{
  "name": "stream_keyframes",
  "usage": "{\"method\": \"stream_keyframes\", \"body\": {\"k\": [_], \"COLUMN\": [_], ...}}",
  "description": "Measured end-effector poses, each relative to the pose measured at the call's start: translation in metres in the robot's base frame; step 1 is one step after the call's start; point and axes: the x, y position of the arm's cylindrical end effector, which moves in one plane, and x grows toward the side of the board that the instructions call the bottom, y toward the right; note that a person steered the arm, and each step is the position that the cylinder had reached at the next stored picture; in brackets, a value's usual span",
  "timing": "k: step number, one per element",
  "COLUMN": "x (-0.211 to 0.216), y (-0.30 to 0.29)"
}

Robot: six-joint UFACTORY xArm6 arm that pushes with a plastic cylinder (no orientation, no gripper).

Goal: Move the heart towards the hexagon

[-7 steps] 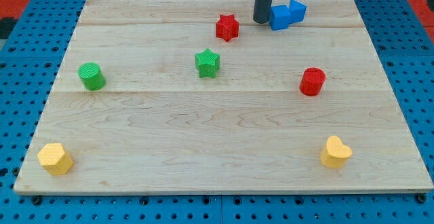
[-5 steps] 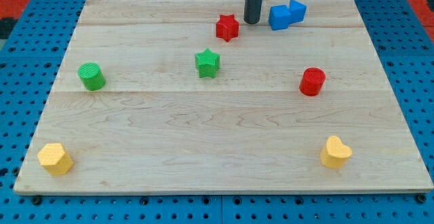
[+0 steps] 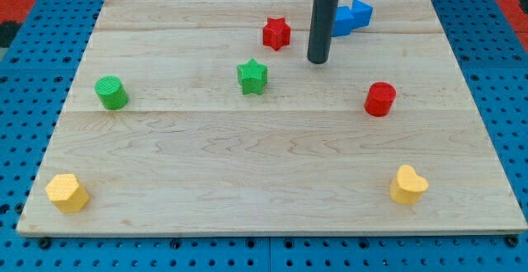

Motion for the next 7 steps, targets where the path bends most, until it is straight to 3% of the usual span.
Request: {"method": "stream_keyframes", "body": {"k": [1,2,3,4,5,6,7], "x": [0.033,0.121,0.147,0.187,0.206,0.222,0.214], "y": [-0.019,0.015,0.134,0.202,0.110,-0.044,-0.004]}}
